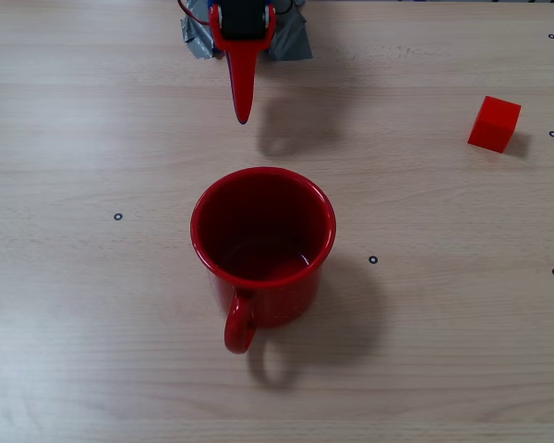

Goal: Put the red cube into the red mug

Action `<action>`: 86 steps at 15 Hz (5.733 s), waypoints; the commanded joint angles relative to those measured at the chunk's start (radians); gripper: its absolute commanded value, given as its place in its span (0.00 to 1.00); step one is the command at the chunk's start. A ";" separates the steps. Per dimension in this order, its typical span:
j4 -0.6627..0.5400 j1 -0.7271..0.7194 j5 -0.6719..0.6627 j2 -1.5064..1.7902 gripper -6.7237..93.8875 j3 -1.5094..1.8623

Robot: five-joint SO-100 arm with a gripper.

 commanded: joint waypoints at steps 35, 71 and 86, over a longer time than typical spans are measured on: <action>0.807 -0.603 0.399 -1.157 0.07 -1.841; 0.117 -0.988 0.087 -1.947 0.54 -1.591; -0.087 -0.963 0.048 -2.008 0.46 -1.539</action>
